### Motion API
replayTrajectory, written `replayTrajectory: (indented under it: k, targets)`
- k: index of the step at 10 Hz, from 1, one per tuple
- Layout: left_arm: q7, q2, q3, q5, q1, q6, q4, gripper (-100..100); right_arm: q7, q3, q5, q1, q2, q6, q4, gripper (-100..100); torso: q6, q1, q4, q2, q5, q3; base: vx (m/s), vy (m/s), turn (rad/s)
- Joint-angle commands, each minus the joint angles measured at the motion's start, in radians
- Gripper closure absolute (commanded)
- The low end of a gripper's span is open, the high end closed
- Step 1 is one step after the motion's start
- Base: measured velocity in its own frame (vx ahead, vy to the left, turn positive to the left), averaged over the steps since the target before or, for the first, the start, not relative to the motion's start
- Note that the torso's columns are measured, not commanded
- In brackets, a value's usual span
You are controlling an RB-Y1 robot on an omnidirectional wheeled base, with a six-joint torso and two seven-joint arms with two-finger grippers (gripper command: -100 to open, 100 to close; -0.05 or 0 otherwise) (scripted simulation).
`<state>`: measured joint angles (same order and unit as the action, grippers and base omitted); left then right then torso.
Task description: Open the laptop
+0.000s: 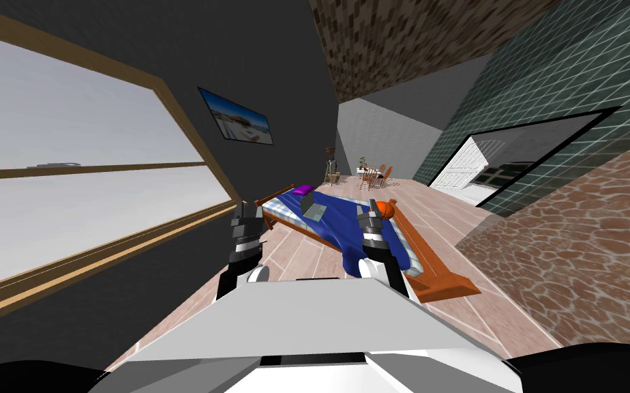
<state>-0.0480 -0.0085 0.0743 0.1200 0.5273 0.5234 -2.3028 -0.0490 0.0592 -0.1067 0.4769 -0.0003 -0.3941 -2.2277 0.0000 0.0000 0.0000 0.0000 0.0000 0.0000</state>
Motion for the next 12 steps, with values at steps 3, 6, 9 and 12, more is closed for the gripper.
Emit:
replayTrajectory:
  k: [3, 6, 9, 12]
  targets:
    - [0.000, 0.000, 0.000, 0.000, 0.000, 0.000, 0.000, 0, 0.000, 0.000, 0.000, 0.000, 0.000, 0.000, 0.000, 0, 0.000, 0.000, 0.176, 0.175, 0.000, -0.351, 0.000, 0.000, 0.000]
    - [0.000, 0.000, 0.000, 0.000, 0.000, 0.000, 0.000, 0, 0.000, 0.000, 0.000, 0.000, 0.000, 0.000, 0.000, 0, 0.000, 0.000, 0.396, 0.396, 0.000, -0.792, 0.000, 0.000, 0.000]
    - [0.000, 0.000, 0.000, 0.000, 0.000, 0.000, 0.000, 0, 0.000, 0.000, 0.000, 0.000, 0.000, 0.000, 0.000, 0, 0.000, 0.000, 0.617, 0.618, 0.000, -1.234, 0.000, 0.000, 0.000]
    - [0.000, 0.000, 0.000, 0.000, 0.000, 0.000, 0.000, 0, 0.028, -0.010, 0.033, -0.007, -0.081, 0.017, 0.018, -100, 0.000, 0.003, 0.734, 0.733, 0.001, -1.471, 0.035, 0.063, -0.028]
